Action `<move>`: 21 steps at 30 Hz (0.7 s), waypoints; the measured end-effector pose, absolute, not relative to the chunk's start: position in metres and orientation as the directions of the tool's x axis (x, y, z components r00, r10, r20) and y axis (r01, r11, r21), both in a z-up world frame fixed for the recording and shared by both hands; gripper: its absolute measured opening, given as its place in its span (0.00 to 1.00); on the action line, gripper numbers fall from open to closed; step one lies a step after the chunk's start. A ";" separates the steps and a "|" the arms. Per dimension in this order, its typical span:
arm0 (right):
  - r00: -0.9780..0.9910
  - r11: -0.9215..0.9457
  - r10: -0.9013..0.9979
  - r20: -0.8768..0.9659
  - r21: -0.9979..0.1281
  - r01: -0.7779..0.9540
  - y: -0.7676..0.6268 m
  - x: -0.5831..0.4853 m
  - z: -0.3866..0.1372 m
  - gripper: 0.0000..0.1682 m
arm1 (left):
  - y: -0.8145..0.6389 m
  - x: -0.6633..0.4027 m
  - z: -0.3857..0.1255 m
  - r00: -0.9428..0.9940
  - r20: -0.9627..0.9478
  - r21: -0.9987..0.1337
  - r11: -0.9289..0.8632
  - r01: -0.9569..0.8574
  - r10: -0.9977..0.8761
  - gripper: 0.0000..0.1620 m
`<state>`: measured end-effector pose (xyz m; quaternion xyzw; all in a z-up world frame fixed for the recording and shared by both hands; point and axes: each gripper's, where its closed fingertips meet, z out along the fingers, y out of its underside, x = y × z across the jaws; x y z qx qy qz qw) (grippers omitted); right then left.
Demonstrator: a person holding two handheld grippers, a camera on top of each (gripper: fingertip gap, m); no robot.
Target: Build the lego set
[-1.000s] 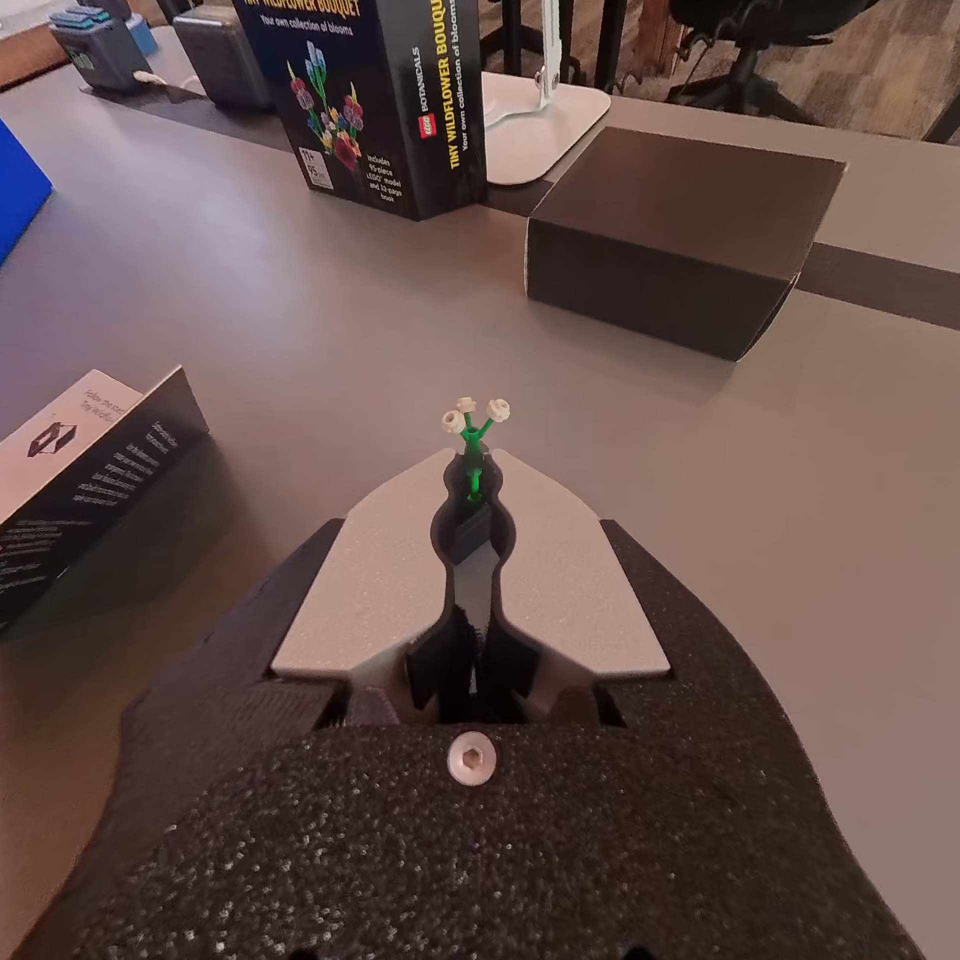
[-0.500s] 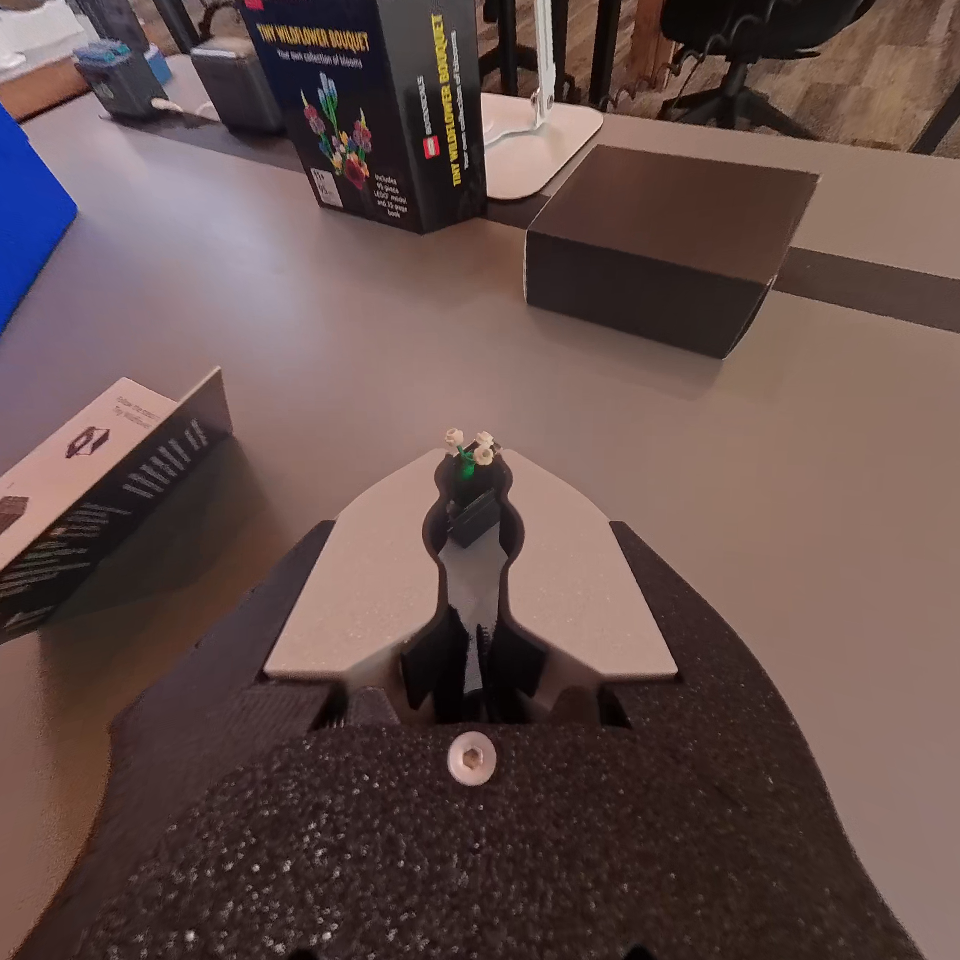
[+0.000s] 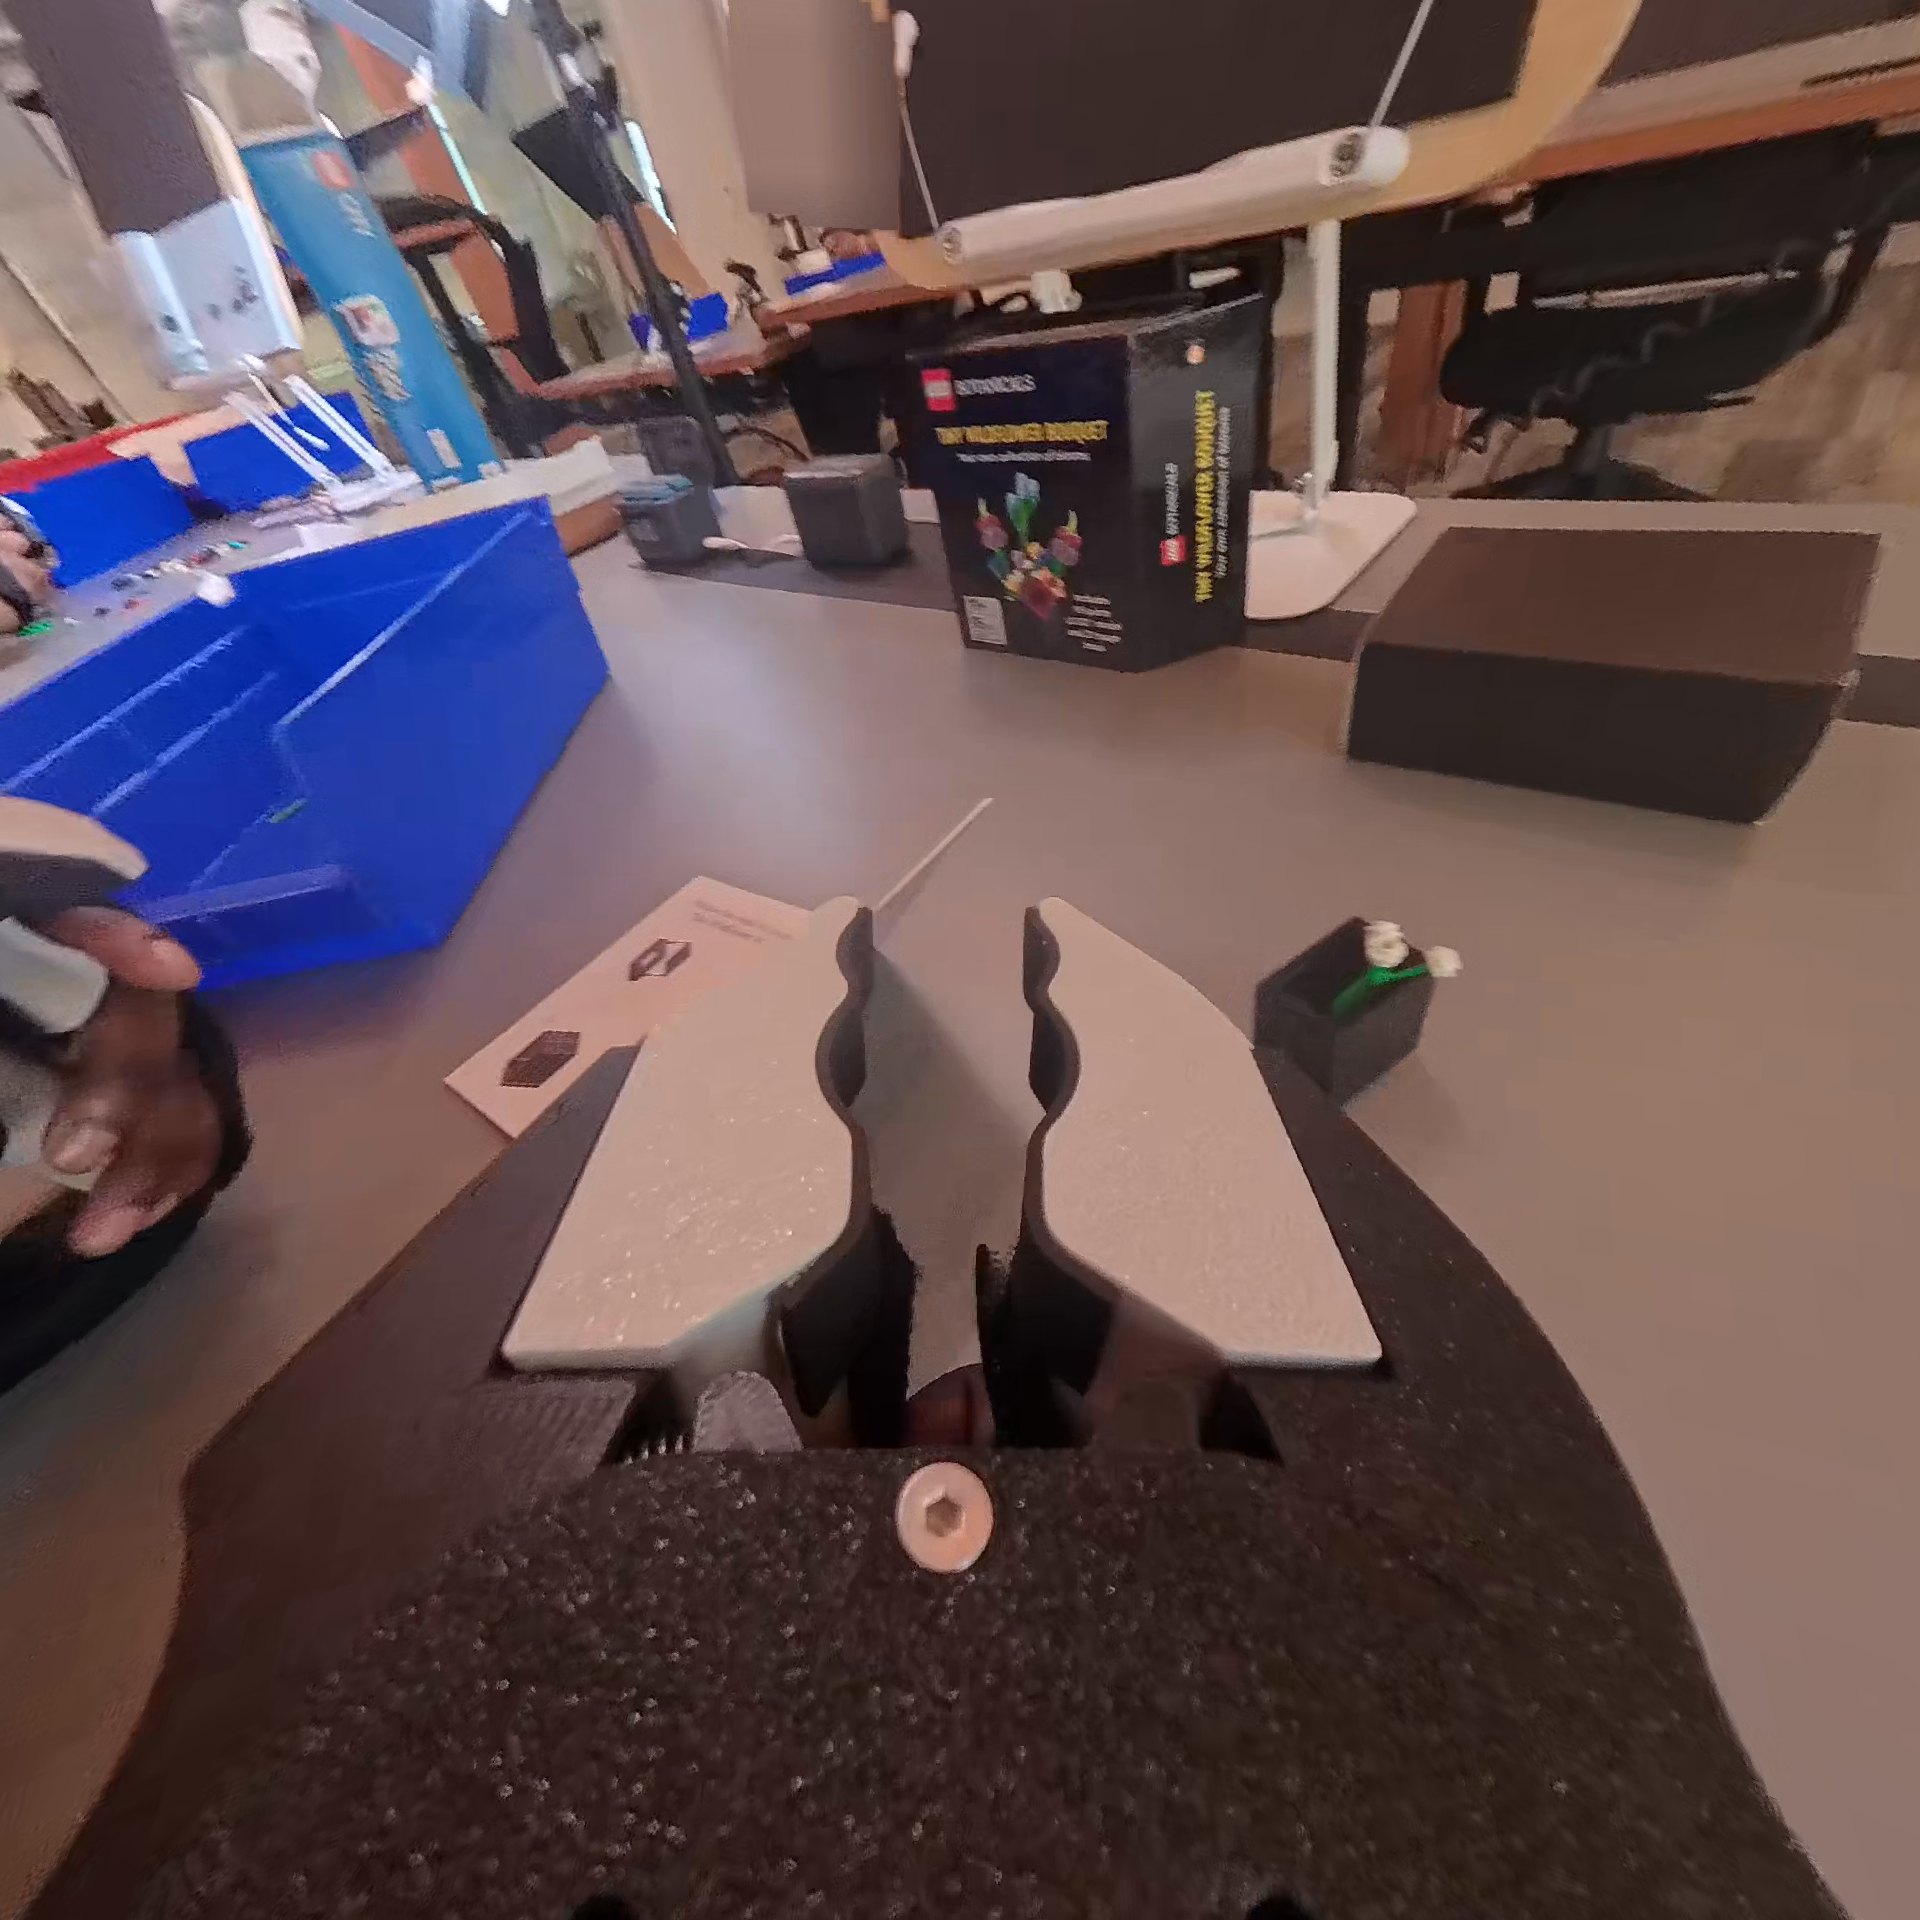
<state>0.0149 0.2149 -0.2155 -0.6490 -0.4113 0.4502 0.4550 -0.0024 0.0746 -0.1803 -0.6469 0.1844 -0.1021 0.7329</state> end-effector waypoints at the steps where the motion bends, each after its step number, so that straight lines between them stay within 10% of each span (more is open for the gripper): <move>1: 0.240 -0.255 0.944 -0.225 -0.961 0.106 0.210 0.013 -0.216 0.17 | 0.074 -0.002 -0.179 0.911 -0.117 -0.987 0.146 -0.063 -0.396 0.21; 21: 0.392 -0.158 0.919 -0.046 -0.953 0.260 0.236 0.043 -0.230 0.31 | 0.076 0.001 -0.191 0.904 -0.176 -0.980 0.151 -0.126 -0.390 0.28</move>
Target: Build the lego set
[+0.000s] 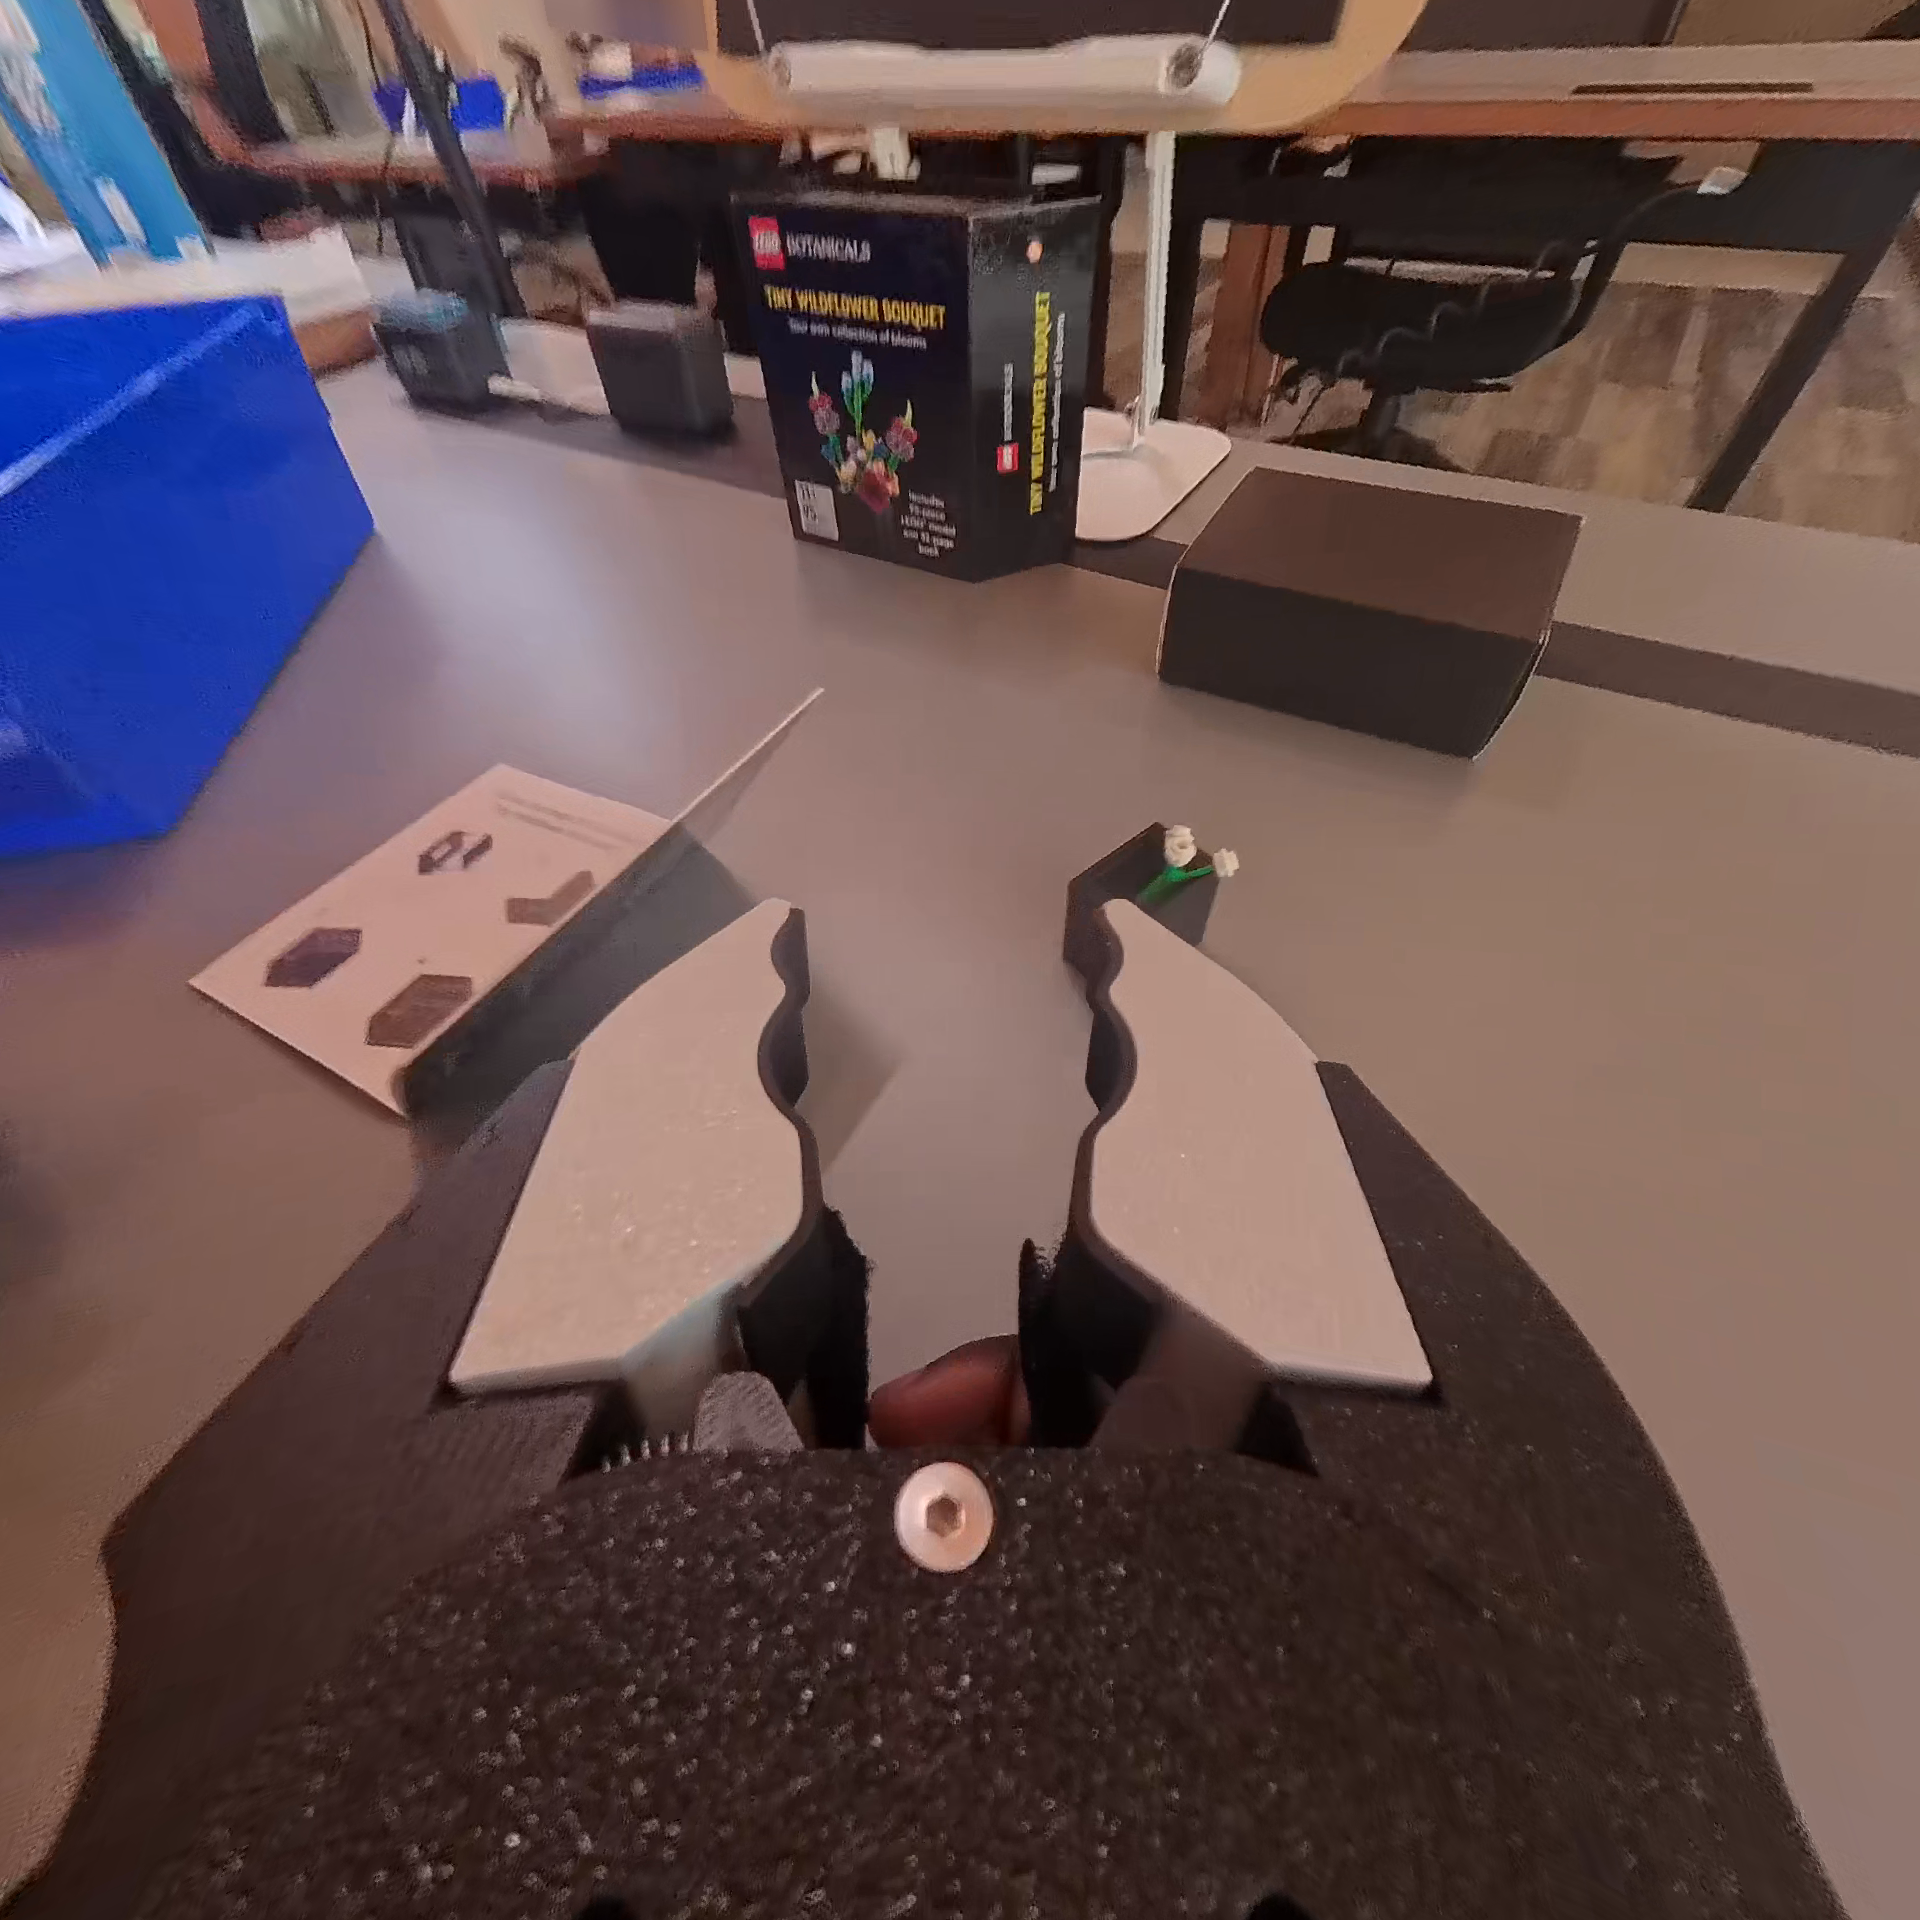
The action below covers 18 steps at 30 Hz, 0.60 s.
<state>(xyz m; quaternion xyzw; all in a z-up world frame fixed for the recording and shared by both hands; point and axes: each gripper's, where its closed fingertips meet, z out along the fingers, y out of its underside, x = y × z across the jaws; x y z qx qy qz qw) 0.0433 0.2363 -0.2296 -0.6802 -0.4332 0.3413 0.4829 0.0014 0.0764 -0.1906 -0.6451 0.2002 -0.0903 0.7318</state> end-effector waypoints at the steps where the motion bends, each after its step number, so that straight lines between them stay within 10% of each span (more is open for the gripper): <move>1: 0.377 -0.140 0.926 -0.016 -0.942 0.304 0.242 0.042 -0.230 0.31 | 0.076 0.001 -0.190 0.903 -0.176 -0.980 0.154 -0.125 -0.391 0.28; 18: 0.335 -0.102 0.941 0.038 -0.915 0.391 0.307 0.019 -0.267 0.27 | 0.085 0.001 -0.194 0.895 -0.143 -0.985 0.152 -0.086 -0.422 0.28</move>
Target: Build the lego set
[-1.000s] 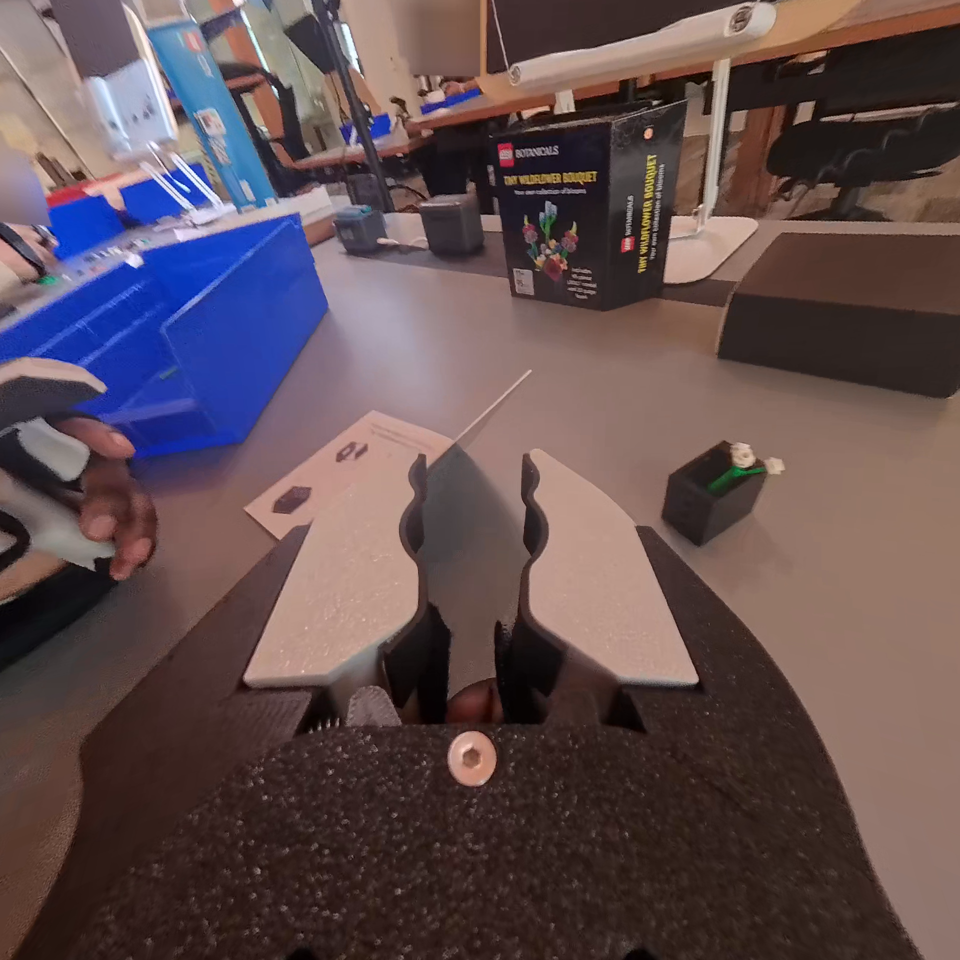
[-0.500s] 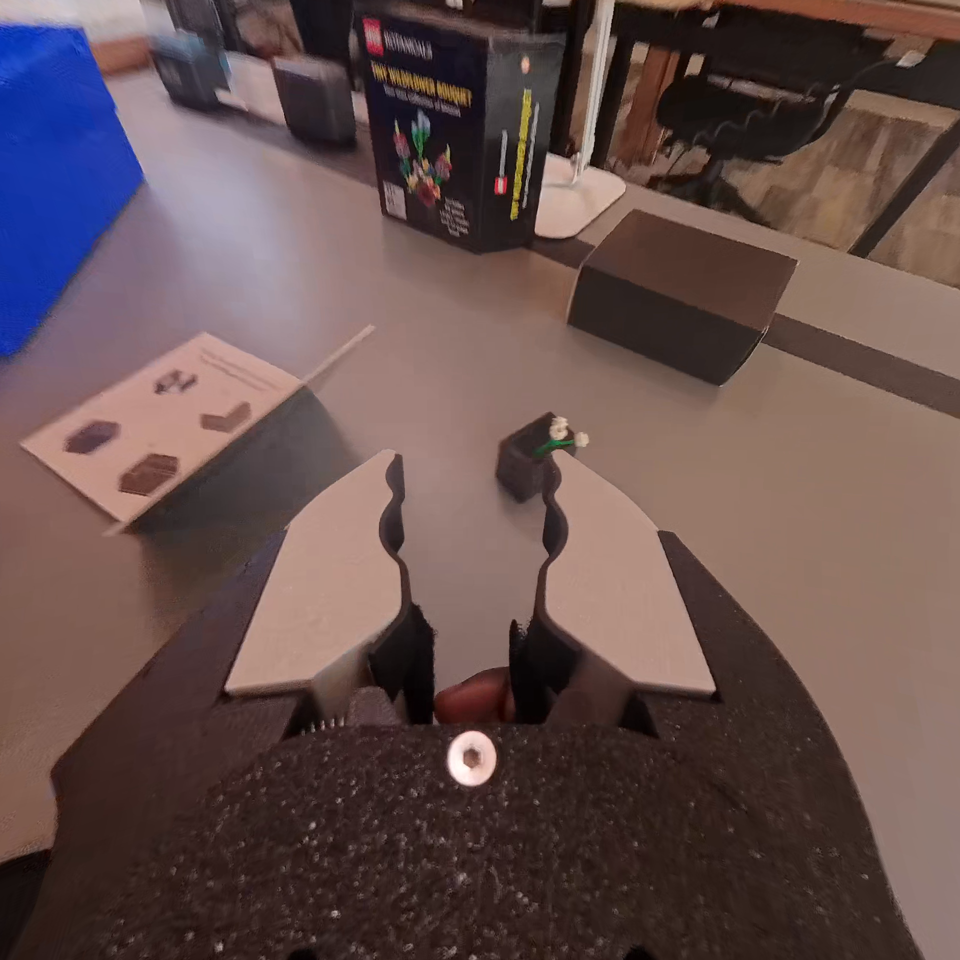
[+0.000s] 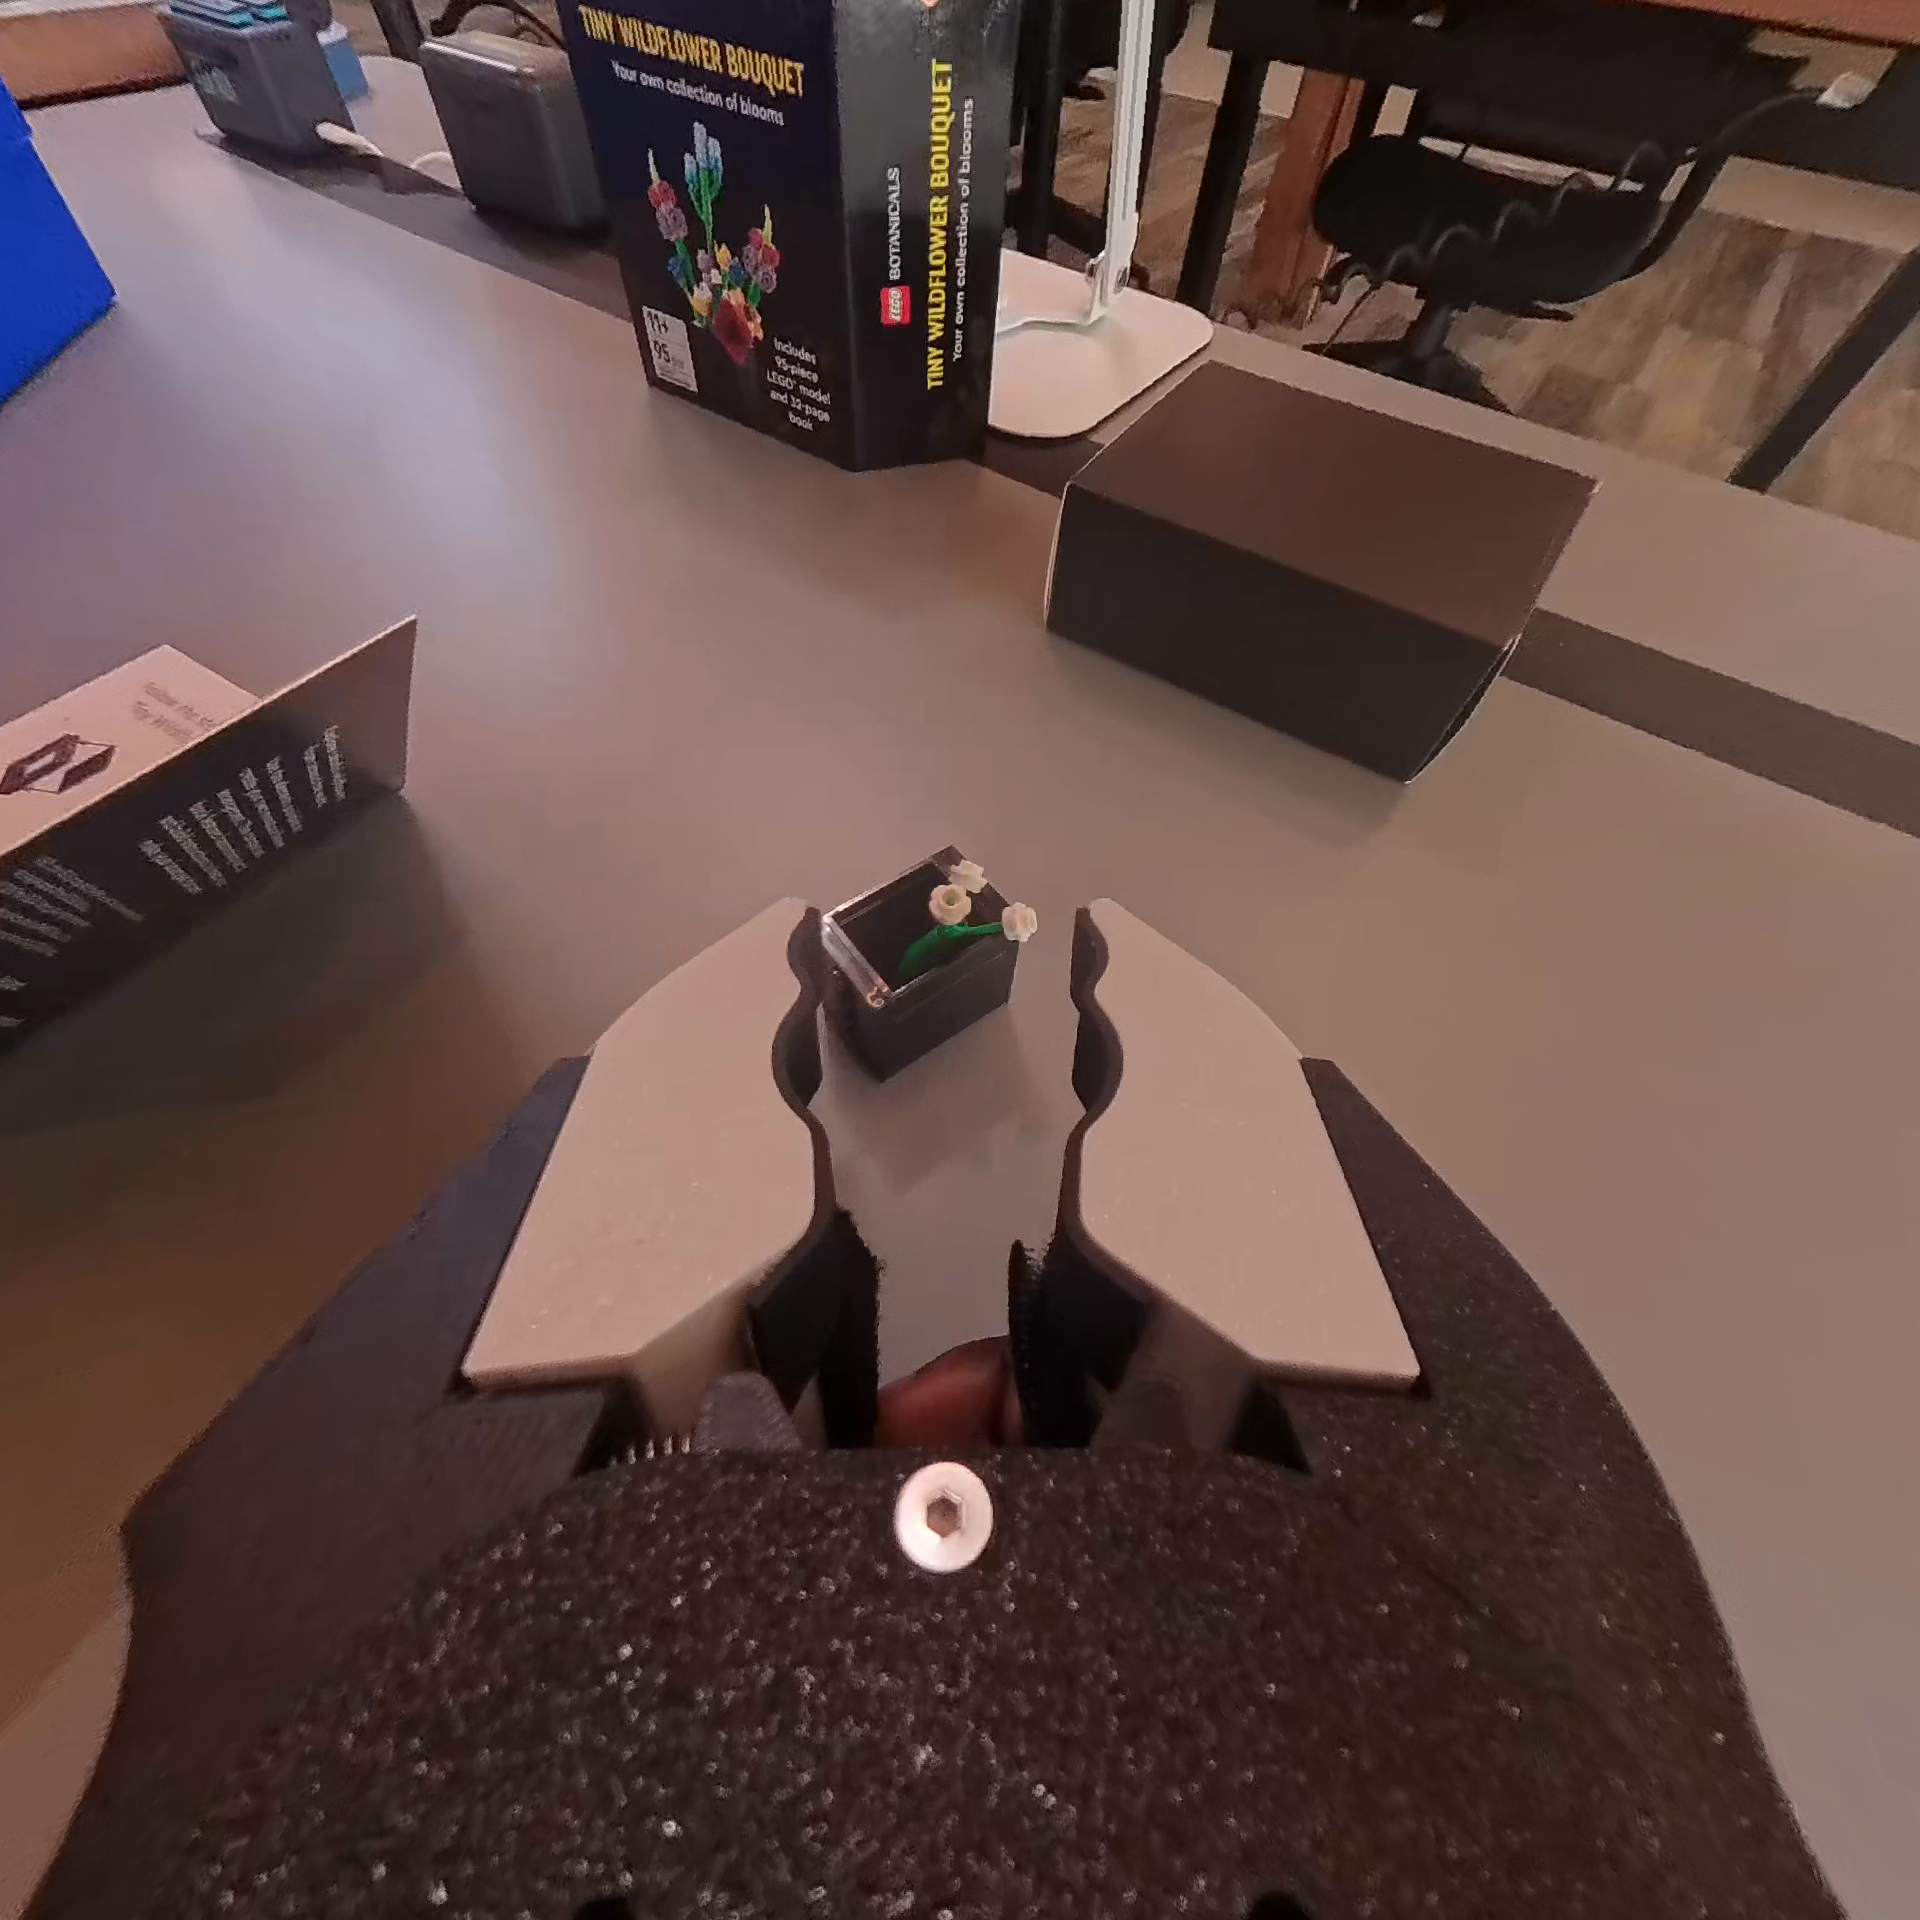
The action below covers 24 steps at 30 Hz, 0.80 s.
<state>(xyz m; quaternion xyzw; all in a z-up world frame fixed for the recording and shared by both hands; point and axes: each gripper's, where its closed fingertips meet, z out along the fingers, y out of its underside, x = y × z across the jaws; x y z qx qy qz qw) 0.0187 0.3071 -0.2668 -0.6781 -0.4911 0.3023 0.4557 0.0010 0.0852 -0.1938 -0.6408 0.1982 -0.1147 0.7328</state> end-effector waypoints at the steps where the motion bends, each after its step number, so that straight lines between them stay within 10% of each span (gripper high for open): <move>1: 0.336 -0.113 0.942 0.029 -0.912 0.395 0.308 0.019 -0.268 0.27 | 0.085 0.002 -0.195 0.893 -0.143 -0.985 0.149 -0.087 -0.427 0.28; 24: 0.203 0.115 0.953 0.224 -0.890 0.441 0.285 0.007 -0.264 0.16 | 0.084 0.005 -0.198 0.883 -0.153 -0.986 0.130 -0.105 -0.443 0.29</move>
